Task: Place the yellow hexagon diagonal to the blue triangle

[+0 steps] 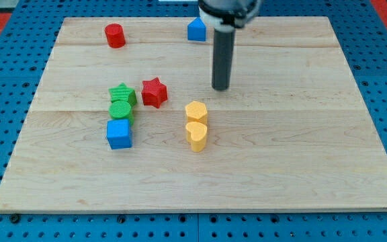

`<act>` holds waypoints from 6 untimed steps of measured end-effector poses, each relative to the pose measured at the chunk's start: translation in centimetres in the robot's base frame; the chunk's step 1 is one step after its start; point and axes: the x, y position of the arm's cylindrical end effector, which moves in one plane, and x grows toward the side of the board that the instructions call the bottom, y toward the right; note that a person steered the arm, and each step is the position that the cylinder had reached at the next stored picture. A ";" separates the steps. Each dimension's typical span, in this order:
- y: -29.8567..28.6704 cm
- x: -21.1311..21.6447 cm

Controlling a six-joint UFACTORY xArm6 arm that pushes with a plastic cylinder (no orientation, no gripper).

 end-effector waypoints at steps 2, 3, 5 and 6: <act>-5.3 11.3; -9.4 5.5; 0.0 3.9; 2.3 1.3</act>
